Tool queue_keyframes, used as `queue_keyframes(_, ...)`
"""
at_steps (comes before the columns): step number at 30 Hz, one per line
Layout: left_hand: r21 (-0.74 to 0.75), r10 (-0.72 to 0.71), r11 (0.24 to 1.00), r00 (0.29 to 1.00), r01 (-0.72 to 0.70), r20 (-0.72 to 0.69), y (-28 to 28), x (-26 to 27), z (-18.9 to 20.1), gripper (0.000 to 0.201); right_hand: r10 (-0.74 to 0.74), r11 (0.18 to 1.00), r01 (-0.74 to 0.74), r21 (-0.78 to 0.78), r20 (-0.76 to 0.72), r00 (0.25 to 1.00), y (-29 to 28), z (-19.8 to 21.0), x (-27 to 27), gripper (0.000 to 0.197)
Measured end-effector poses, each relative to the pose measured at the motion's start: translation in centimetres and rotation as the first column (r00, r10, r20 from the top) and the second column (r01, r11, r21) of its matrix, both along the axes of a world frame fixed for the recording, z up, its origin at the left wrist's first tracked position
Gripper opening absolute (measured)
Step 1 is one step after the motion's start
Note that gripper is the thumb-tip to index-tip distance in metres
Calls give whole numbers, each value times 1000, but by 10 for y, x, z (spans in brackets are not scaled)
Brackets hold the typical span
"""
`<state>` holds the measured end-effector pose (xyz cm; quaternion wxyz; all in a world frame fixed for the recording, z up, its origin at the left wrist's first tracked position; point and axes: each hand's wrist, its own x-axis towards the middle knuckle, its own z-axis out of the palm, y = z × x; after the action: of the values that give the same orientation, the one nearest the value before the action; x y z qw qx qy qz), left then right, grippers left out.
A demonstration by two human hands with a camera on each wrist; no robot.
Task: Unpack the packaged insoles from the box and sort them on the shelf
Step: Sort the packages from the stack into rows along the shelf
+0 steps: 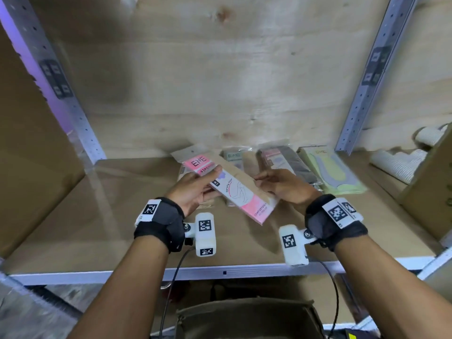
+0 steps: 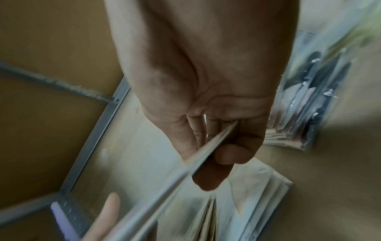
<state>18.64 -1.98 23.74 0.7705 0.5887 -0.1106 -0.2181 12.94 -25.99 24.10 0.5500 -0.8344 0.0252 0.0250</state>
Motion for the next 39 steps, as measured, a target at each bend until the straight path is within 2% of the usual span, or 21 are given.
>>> queue_keyframes(3, -60, -26, 998, 999, 23, -36, -6, 3, -3, 16, -42, 995, 46, 88, -45, 998, -9, -3, -1, 17)
queue_keyframes(6, -110, -32, 994, 997, 23, -77, -11, 5, -4, 19, -60, 985, 67, 161, -53, 997, -12, -4, -3, 15)
queue_keyframes(11, -24, 44, 999, 997, -46, -67, -10, 7, -2, 29, -6, 955, 22, 296, -54, 999, -15, -2, -13, 22)
queue_keyframes(15, 29, 299, 954, 954, -299, 25, 15, 17, 1, 20, 56, 989, -54, 138, -9, 998, -20, 2, -22, 24)
queue_keyframes(17, 83, 352, 931, 934, -357, 68, 32, 23, 3, 23, 101, 993, -100, 61, -4, 995, -21, 3, -26, 24)
queue_keyframes(21, 309, 270, 894, 940, -324, 206, 50, 23, 4, 24, 130, 992, -130, -1, 9, 991, -15, 5, -28, 24)
queue_keyframes(24, 429, 237, 833, 926, -349, 293, 53, 18, 5, 46, 153, 988, -152, -21, 13, 988, -8, 6, -29, 22)
queue_keyframes(26, 449, 238, 824, 931, -345, 279, 55, 13, 8, 55, 184, 982, -183, -41, 12, 983, -3, 6, -29, 24)
queue_keyframes(30, 297, 253, 914, 960, -277, 116, 65, -2, 16, 42, 255, 965, -253, -66, 28, 966, 12, 5, -28, 23)
queue_keyframes(34, 237, 314, 917, 947, -319, 61, 77, -10, 22, 30, 264, 964, -264, -12, 42, 964, 29, 1, -25, 23)
queue_keyframes(36, 171, 287, 945, 958, -280, -16, 84, -10, 23, 36, 248, 968, -249, 24, 52, 967, 37, 0, -23, 18)
queue_keyframes(39, -31, 244, 967, 956, -252, -165, 94, -5, 18, 48, 245, 966, -248, 74, 45, 968, 46, 0, -16, 16)
